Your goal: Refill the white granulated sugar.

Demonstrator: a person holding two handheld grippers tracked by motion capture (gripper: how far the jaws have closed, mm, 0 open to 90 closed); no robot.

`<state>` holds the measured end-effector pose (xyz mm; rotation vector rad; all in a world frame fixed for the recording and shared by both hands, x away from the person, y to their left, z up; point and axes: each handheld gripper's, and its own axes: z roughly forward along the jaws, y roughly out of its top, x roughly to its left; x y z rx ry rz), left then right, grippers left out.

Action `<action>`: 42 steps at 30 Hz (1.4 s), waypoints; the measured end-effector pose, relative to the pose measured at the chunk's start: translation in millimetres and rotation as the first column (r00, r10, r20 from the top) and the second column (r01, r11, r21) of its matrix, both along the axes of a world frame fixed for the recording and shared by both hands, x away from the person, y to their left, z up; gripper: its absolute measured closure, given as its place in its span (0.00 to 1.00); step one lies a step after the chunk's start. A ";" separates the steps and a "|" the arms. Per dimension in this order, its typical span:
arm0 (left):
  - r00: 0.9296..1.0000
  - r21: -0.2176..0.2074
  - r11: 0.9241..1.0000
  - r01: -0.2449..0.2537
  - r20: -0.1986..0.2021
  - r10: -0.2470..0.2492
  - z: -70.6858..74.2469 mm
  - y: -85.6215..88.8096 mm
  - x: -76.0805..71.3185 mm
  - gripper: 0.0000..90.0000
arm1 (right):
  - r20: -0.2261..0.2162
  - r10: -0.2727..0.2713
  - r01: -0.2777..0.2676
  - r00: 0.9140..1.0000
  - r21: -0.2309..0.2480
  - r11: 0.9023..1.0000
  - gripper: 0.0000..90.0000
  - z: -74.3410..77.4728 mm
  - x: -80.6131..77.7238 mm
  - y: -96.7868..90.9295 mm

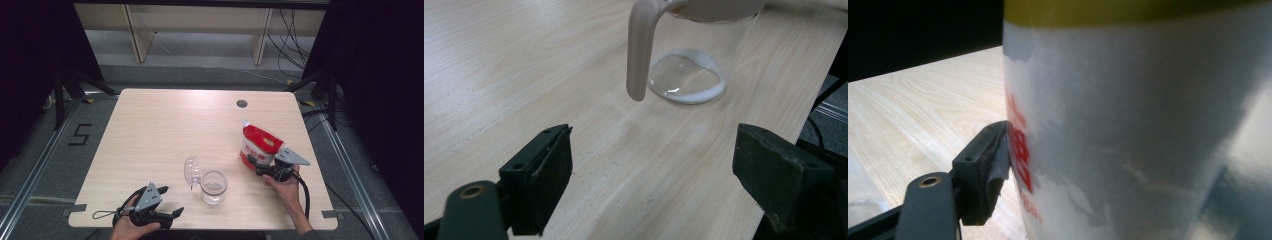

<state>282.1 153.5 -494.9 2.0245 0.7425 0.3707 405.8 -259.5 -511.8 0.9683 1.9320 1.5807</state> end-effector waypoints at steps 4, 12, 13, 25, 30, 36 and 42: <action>1.000 0.003 1.000 0.004 -0.005 -0.004 0.2 0.1 0.0 0.18 | 0.015 0.016 -0.015 1.000 -0.047 0.999 0.31 -1.1 3.1 -2.5; 1.000 0.003 1.000 0.002 -0.003 -0.002 0.1 0.0 0.0 0.18 | -0.019 -0.004 0.004 1.000 -0.021 1.000 0.35 -3.5 1.1 -0.7; 1.000 0.004 1.000 0.002 -0.003 -0.002 0.0 0.1 0.1 0.18 | -0.006 -0.008 0.008 1.000 -0.021 1.000 0.35 -4.0 2.3 -0.9; 1.000 0.001 1.000 -0.001 -0.001 0.001 -0.4 -0.6 0.1 0.18 | 0.027 0.000 0.000 1.000 -0.005 1.000 0.37 -4.4 4.9 -1.0; 1.000 0.002 1.000 -0.018 -0.019 0.018 -0.8 -0.4 -0.6 0.18 | 0.022 0.008 -0.008 1.000 -0.002 1.000 0.38 -4.2 4.7 -0.6; 1.000 -0.015 1.000 -0.020 -0.019 0.019 -1.4 -1.9 -1.5 0.18 | 0.021 0.018 -0.018 1.000 -0.006 1.000 0.43 -4.0 6.5 -0.9; 1.000 -0.005 1.000 -0.006 -0.024 0.006 -1.2 -1.2 -0.8 0.18 | 0.031 0.020 -0.020 0.999 0.017 1.000 0.43 -4.8 7.1 0.2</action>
